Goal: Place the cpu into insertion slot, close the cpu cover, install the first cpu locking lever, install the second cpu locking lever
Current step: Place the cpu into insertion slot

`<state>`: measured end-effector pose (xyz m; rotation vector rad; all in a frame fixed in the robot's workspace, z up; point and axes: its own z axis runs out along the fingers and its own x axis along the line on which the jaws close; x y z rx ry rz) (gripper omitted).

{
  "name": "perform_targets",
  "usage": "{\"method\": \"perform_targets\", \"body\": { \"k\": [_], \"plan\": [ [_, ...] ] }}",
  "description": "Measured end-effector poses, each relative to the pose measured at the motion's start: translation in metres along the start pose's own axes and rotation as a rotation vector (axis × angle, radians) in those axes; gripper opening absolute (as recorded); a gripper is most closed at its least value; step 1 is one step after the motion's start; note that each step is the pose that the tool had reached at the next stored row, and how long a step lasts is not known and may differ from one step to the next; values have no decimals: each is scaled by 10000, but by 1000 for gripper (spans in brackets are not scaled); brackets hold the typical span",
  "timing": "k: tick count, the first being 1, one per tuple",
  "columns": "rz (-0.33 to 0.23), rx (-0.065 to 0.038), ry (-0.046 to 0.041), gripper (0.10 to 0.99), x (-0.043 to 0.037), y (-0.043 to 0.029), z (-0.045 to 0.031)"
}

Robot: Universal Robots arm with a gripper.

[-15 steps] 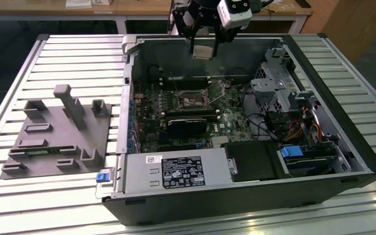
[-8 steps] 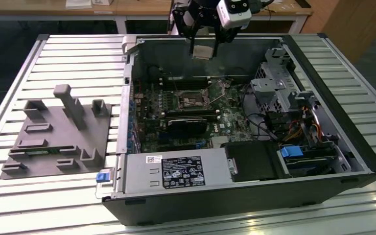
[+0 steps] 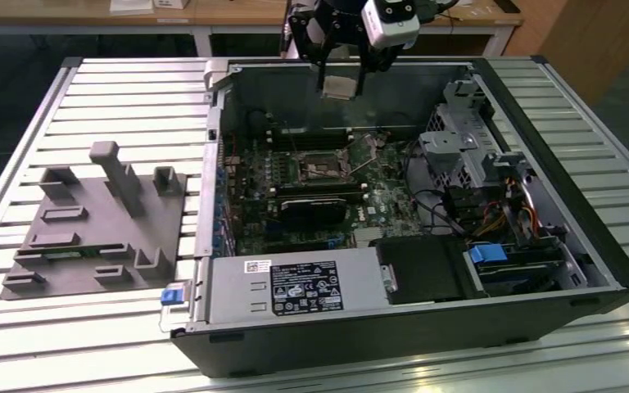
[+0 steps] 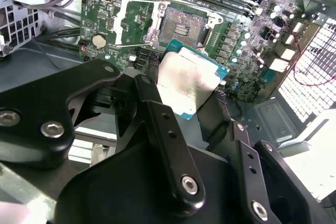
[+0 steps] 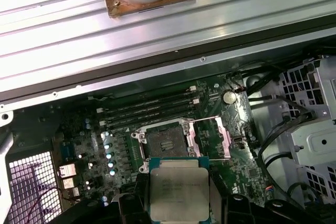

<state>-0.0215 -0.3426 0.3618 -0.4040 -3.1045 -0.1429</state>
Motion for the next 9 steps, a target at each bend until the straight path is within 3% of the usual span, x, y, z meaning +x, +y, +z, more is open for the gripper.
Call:
{"method": "perform_targets", "body": {
  "k": [9],
  "plan": [
    [165, -3, -15, 541, 0, 0, 0]
  ]
}}
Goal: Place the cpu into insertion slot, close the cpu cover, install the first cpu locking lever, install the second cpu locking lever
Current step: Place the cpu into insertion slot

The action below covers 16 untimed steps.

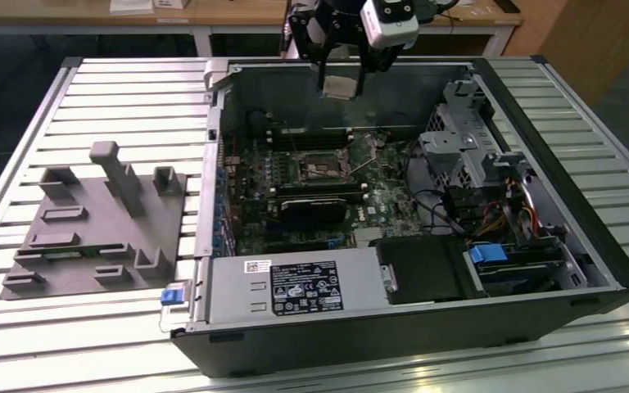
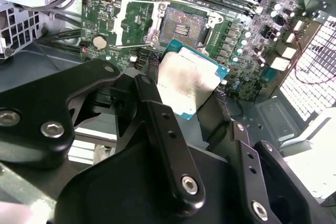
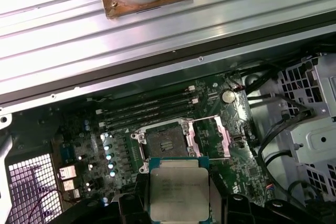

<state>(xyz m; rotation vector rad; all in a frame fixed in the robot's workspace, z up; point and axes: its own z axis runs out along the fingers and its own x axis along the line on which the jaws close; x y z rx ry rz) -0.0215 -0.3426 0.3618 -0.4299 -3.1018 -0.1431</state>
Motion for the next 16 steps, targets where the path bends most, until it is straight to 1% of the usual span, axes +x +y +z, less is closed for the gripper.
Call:
{"method": "perform_targets", "body": {
  "k": [16],
  "plan": [
    [339, -6, -30, 541, 0, 0, 0]
  ]
}}
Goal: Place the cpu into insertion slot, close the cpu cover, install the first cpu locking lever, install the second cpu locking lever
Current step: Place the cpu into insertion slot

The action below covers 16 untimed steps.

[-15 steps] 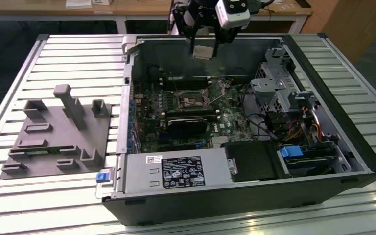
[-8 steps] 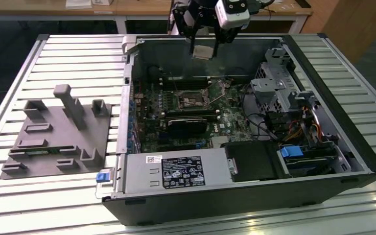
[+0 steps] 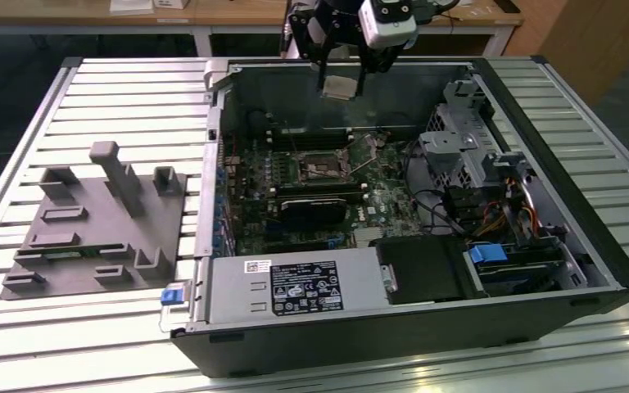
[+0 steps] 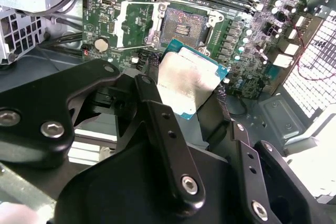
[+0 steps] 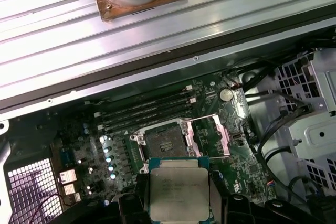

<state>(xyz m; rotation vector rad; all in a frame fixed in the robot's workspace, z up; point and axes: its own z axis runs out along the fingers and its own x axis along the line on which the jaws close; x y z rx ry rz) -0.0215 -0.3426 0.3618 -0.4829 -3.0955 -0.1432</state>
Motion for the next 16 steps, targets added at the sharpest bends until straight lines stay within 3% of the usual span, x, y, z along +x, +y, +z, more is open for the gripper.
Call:
{"method": "perform_targets", "body": {
  "k": [16],
  "plan": [
    [297, -6, -26, 541, 0, 0, 0]
  ]
}}
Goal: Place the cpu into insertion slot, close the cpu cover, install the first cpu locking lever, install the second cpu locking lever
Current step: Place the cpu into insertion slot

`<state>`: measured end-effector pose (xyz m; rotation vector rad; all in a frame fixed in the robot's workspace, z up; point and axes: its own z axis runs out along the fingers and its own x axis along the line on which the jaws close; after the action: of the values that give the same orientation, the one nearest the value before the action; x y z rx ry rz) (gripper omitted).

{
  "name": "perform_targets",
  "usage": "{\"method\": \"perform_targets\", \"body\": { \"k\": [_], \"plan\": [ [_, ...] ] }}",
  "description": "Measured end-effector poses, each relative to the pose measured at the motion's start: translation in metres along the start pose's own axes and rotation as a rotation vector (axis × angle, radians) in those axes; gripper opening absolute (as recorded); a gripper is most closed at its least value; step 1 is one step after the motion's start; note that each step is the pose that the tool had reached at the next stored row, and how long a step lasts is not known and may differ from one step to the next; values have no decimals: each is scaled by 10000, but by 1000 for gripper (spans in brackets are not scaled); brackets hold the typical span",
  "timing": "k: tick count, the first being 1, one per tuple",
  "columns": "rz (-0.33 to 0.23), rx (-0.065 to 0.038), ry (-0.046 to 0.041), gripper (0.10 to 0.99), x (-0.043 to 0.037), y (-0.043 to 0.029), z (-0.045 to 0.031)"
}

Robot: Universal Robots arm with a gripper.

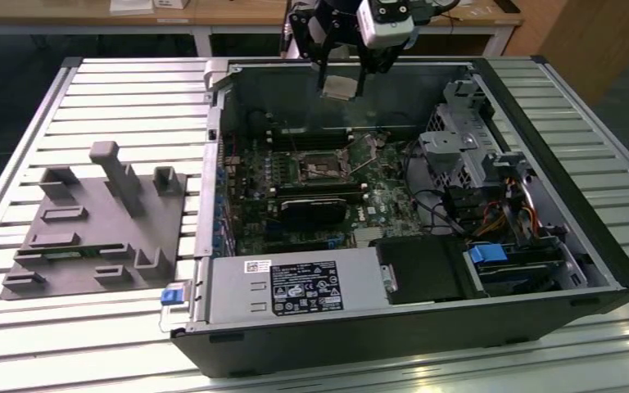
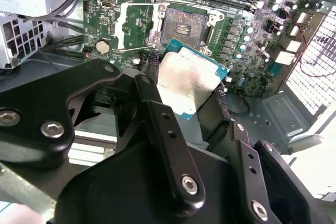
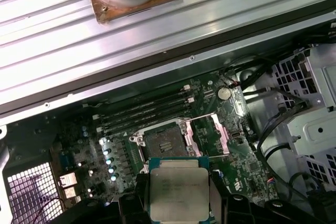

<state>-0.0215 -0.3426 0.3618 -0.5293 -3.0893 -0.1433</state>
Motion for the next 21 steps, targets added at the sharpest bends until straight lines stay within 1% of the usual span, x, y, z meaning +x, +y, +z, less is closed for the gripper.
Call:
{"method": "perform_targets", "body": {
  "k": [21],
  "plan": [
    [476, -10, -43, 541, 0, -1, 6]
  ]
}}
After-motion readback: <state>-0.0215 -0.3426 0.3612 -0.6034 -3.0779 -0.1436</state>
